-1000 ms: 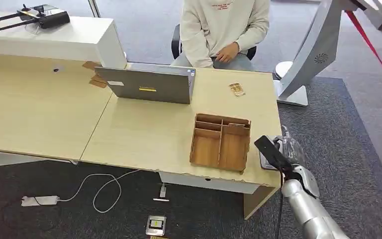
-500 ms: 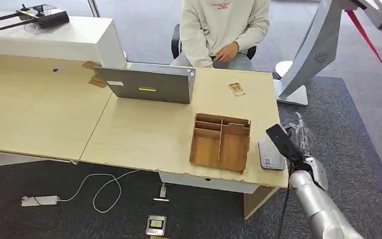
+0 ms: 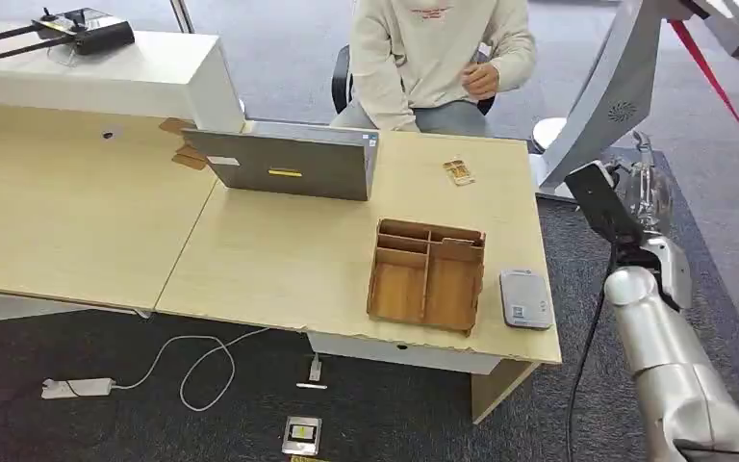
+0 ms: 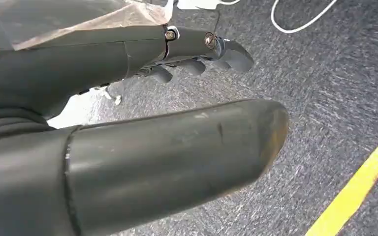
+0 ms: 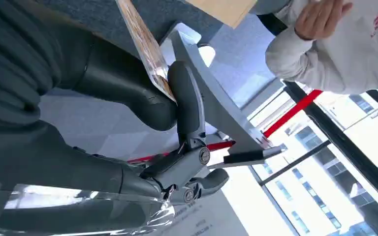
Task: Pass the card to the sensor for recognition and then transmit it.
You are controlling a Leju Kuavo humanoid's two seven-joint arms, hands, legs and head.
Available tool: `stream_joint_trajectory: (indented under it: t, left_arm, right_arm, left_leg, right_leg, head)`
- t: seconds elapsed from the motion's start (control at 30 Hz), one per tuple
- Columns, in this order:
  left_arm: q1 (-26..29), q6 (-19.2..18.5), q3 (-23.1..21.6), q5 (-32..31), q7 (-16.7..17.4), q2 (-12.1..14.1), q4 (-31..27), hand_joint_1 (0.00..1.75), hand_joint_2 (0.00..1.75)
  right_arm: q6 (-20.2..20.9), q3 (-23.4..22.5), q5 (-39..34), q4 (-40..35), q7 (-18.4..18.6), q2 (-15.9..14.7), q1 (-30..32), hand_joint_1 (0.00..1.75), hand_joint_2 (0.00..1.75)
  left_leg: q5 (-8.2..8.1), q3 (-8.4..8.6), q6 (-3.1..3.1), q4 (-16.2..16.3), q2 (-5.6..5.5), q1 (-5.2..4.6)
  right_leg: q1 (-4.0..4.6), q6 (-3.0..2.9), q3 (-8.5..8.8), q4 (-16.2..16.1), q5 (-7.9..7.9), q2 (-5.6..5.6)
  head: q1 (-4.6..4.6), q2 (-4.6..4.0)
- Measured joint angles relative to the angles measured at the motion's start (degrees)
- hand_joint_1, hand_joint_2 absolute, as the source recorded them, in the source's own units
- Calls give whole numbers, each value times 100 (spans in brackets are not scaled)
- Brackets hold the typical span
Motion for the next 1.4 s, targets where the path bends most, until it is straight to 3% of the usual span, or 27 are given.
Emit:
stream_joint_trajectory:
  t: [0.33, 0.6, 1.2, 1.23, 1.27, 1.4]
  left_arm:
    - [-170, -188, -48, -204, -17, -7, -2, 0, 0]
    - [-278, -304, -131, -339, -26, -11, -15, 0, 0]
    - [-295, -363, -157, -300, -11, -22, -17, 0, 0]
    - [-295, -363, -157, -293, -4, -22, -17, 0, 0]
    - [-295, -363, -157, -291, 2, -22, -17, 0, 0]
    - [-292, -361, -157, -271, 2, -22, -17, 0, 0]
  right_arm:
    - [390, 127, 516, -20, 35, 306, -273, 175, 175]
    - [678, 326, 634, 542, -13, 728, -755, 175, 175]
    - [634, 472, 671, 1431, -116, 1113, -967, 175, 175]
    - [623, 483, 671, 1455, -120, 1117, -967, 98, 175]
    - [610, 494, 671, 1478, -125, 1123, -967, 3, 175]
    - [440, 511, 741, 1563, -125, 1174, -966, 0, 175]
  left_leg:
    - [0, -4, -1, -1, -4, 2]
    - [2, -5, -2, 0, -5, 4]
    - [2, -6, -2, 0, -2, 4]
    - [2, -6, -2, 0, -2, 4]
    - [2, -6, -2, 0, -2, 4]
    - [2, -6, -2, 0, -2, 4]
  right_leg:
    - [2, 0, 0, 4, 0, -1]
    - [3, 0, -4, 4, -1, 0]
    - [3, 0, -5, 3, 0, 1]
    - [3, 0, -5, 3, 0, 1]
    - [3, 0, -5, 3, 0, 1]
    - [3, 0, -5, 3, 0, 1]
  head:
    - [0, 0]
    - [0, 0]
    - [0, 0]
    - [2, 0]
    - [0, 0]
    - [0, 0]
